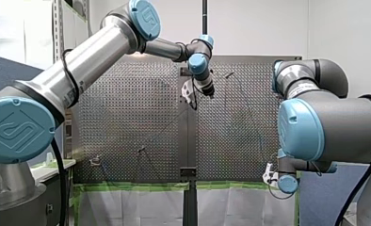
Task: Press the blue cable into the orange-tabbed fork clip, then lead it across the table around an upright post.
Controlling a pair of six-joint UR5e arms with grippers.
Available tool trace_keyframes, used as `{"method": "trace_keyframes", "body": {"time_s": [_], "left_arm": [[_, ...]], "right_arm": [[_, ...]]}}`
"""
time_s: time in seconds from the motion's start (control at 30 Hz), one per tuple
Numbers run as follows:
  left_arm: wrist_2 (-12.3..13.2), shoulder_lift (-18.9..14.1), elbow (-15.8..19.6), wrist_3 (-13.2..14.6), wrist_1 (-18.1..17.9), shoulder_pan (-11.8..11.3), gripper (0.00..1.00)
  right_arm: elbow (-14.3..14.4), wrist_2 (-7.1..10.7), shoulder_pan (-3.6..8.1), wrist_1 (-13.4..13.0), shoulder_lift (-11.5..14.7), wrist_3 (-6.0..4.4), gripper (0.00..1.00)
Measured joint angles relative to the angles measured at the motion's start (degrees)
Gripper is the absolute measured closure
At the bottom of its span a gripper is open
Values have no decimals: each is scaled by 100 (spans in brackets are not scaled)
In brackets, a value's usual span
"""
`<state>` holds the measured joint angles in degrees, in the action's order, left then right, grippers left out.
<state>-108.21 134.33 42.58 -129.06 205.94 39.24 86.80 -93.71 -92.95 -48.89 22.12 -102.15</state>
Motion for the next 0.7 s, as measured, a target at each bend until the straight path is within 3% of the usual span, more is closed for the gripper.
{"method": "trace_keyframes", "body": {"time_s": [0.17, 0.43, 0.7], "left_arm": [[122, -183, 212, 3, -150, -36, 0], [73, -609, 642, 66, -546, -130, 0], [196, -1070, 1102, 426, -282, -15, 0]], "right_arm": [[0, 0, -6, 1, -7, 2, 100], [0, -2, -13, 2, -16, 15, 100], [0, 1, -16, 1, -24, 21, 100]]}}
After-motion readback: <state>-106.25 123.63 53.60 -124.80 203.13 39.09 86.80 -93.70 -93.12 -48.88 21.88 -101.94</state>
